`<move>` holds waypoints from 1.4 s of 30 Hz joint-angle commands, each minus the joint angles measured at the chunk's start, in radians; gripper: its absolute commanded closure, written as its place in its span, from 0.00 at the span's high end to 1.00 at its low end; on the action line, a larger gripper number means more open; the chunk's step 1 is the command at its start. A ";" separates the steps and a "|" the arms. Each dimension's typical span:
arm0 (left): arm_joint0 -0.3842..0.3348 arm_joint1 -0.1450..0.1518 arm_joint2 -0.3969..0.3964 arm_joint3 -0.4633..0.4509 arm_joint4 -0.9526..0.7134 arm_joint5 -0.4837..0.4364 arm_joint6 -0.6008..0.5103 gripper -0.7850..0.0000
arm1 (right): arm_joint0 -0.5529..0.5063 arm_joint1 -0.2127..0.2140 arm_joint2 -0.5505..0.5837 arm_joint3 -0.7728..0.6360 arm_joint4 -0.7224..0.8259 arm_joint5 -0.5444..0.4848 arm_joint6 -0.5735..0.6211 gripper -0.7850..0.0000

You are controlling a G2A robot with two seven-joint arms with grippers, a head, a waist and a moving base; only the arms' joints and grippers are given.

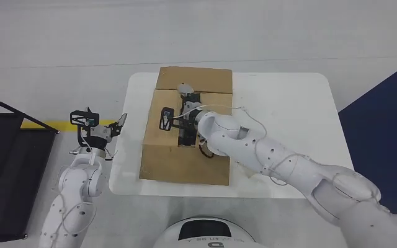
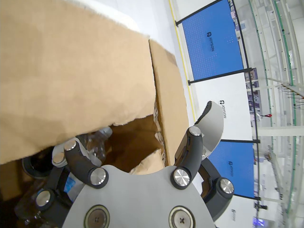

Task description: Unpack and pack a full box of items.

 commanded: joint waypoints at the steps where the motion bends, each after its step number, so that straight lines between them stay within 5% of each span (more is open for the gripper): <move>1: 0.000 0.000 0.000 0.000 0.000 0.000 0.000 1.00 | -0.004 -0.006 0.038 0.011 0.066 -0.005 -0.096 1.00; 6: 0.000 0.000 0.000 0.000 0.000 0.000 0.000 1.00 | -0.009 -0.023 0.087 0.009 0.123 -0.007 -0.157 1.00; 12: 0.008 -0.001 -0.072 0.005 -0.094 0.010 0.045 1.00 | 0.030 -0.095 0.041 0.011 0.103 0.012 -0.052 1.00; 21: 0.042 0.007 -0.313 0.026 -0.255 -0.048 0.086 1.00 | 0.136 -0.299 -0.094 0.181 0.098 -0.009 0.080 1.00; 30: 0.093 0.003 -0.354 -0.006 -0.300 -0.150 0.122 1.00 | 0.194 -0.501 -0.143 0.406 0.066 -0.004 0.101 1.00; 35: 0.108 -0.001 -0.295 -0.070 -0.206 -0.150 0.110 1.00 | 0.167 -0.490 -0.071 0.363 0.008 0.125 0.053 1.00; 42: 0.108 -0.005 -0.213 -0.219 -0.076 -0.132 0.064 1.00 | -0.072 -0.312 0.160 0.016 -0.242 0.278 0.079 1.00</move>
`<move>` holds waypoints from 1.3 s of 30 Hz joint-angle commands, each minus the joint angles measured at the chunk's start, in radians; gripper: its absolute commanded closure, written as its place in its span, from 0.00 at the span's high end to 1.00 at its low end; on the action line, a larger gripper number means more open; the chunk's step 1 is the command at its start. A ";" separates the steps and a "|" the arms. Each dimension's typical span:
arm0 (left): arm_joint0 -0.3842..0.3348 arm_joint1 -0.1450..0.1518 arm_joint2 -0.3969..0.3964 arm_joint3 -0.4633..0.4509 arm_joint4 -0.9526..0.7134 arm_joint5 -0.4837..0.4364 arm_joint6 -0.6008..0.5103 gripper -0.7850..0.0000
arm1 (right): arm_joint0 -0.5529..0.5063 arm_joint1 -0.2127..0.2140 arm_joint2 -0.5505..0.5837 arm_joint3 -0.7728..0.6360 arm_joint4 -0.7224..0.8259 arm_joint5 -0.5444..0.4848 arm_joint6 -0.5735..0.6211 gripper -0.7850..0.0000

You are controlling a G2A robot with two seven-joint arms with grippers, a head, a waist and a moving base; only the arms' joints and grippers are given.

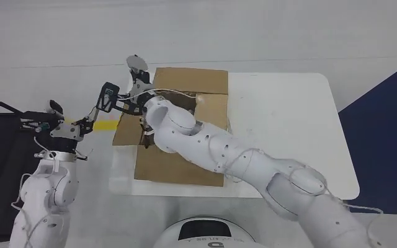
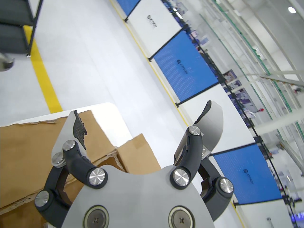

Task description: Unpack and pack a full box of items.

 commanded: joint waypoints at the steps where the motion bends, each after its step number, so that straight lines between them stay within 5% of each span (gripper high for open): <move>1: -0.006 0.000 0.027 -0.051 0.053 -0.003 -0.023 1.00 | -0.120 0.068 0.106 -0.156 -0.102 0.004 0.026 1.00; 7: -0.099 0.008 0.197 -0.134 0.279 -0.140 -0.187 1.00 | -0.607 0.232 0.519 -0.634 -0.274 -0.139 -0.084 1.00; 10: -0.187 0.009 0.286 -0.102 0.337 -0.214 -0.287 1.00 | -0.788 0.266 0.695 -0.727 -0.211 -0.161 -0.229 1.00; 14: -0.270 0.002 0.381 -0.060 0.385 -0.189 -0.356 1.00 | -0.929 0.288 0.876 -0.731 -0.078 -0.199 -0.371 1.00; 24: -0.283 0.003 0.406 -0.046 0.430 -0.224 -0.390 1.00 | -0.940 0.293 0.924 -0.695 -0.050 -0.225 -0.350 1.00; 29: -0.353 0.001 0.485 0.014 0.415 -0.356 -0.510 1.00 | -0.871 0.290 0.903 -0.629 -0.125 -0.249 -0.154 1.00; 39: -0.479 -0.017 0.679 0.112 0.564 -0.369 -0.548 1.00 | -0.784 0.279 0.855 -0.498 -0.160 -0.280 0.064 1.00</move>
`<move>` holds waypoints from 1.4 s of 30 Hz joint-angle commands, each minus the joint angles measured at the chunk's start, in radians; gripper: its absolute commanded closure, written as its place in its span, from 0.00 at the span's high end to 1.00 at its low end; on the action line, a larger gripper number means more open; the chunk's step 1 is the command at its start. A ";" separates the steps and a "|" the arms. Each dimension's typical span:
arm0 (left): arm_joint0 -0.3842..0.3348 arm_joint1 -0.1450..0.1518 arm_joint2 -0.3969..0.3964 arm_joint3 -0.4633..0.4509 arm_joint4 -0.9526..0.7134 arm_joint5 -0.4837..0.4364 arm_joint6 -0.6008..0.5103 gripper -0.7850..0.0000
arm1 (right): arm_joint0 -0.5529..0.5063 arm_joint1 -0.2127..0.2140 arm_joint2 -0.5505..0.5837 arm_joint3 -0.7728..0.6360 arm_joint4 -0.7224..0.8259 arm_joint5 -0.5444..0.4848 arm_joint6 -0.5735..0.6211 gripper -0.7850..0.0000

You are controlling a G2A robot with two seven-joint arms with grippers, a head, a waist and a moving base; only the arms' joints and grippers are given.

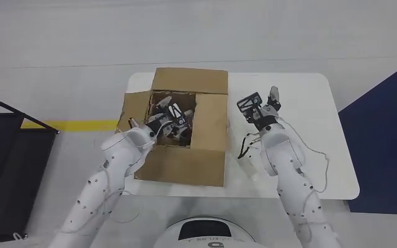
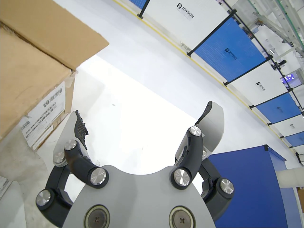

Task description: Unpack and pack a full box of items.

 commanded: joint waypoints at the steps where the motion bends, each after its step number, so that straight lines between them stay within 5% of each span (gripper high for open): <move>1: -0.016 -0.004 0.035 0.017 0.028 -0.005 -0.020 1.00 | 0.015 -0.002 -0.015 0.024 0.000 -0.015 0.013 1.00; 9: -0.082 -0.023 0.068 0.059 -0.135 -0.025 -0.091 1.00 | 0.041 -0.007 -0.048 0.072 0.031 -0.061 0.002 1.00; 15: -0.075 -0.032 0.011 -0.005 -0.345 0.076 0.008 1.00 | 0.046 -0.004 -0.037 0.086 0.126 -0.177 -0.053 1.00; 19: -0.092 -0.036 0.033 -0.076 -0.359 0.087 -0.022 1.00 | 0.027 0.003 0.012 0.057 0.180 -0.205 -0.079 1.00; 27: -0.222 -0.070 0.212 -0.041 -0.292 0.131 -0.085 1.00 | -0.262 0.019 0.267 -0.155 0.332 -0.037 -0.343 1.00; 30: -0.257 -0.079 0.241 -0.045 -0.240 0.168 -0.081 1.00 | -0.384 0.024 0.354 -0.204 0.385 -0.052 -0.449 1.00; 34: -0.207 -0.061 0.179 -0.029 -0.104 0.179 -0.077 1.00 | -0.427 0.028 0.379 -0.223 0.376 -0.083 -0.450 1.00; 42: -0.027 -0.013 0.012 0.014 0.033 0.076 -0.019 1.00 | -0.206 0.030 0.259 -0.115 0.336 -0.175 -0.265 1.00</move>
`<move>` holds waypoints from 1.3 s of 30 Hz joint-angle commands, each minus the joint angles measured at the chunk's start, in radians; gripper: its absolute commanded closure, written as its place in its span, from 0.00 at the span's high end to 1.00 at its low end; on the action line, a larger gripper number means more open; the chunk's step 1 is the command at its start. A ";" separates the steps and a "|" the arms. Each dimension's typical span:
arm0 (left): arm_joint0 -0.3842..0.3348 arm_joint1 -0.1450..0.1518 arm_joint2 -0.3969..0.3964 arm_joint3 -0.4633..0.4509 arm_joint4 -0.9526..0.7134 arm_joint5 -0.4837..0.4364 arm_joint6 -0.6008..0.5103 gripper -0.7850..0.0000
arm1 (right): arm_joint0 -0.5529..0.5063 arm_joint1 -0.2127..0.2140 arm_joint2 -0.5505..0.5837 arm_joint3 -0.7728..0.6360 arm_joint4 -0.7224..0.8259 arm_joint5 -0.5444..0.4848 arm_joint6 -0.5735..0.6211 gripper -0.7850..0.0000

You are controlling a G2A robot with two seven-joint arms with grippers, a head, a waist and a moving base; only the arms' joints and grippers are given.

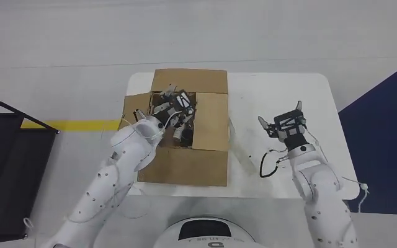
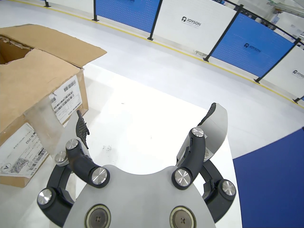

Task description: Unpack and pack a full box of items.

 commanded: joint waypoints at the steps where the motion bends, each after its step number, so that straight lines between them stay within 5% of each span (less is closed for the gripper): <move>1: 0.037 0.008 -0.027 0.004 0.003 -0.032 0.015 1.00 | 0.064 -0.001 -0.031 0.044 -0.002 -0.017 0.045 1.00; 9: 0.021 -0.004 0.017 0.056 -0.129 -0.082 0.004 1.00 | 0.291 -0.015 -0.187 0.273 -0.036 0.000 0.199 1.00; 15: -0.026 -0.021 0.035 0.046 -0.232 0.003 0.014 1.00 | 0.344 -0.017 -0.211 0.350 0.011 -0.063 0.289 1.00; 23: -0.095 -0.046 0.110 0.027 -0.267 0.087 0.049 1.00 | 0.342 -0.002 -0.137 0.371 0.168 -0.215 0.242 1.00; 28: -0.157 -0.067 0.195 0.044 -0.250 0.108 0.009 1.00 | 0.241 0.011 -0.041 0.260 0.193 -0.196 0.128 1.00; 39: -0.313 -0.134 0.398 0.168 -0.252 0.109 -0.121 1.00 | -0.204 0.021 0.216 -0.071 0.252 -0.169 -0.310 1.00</move>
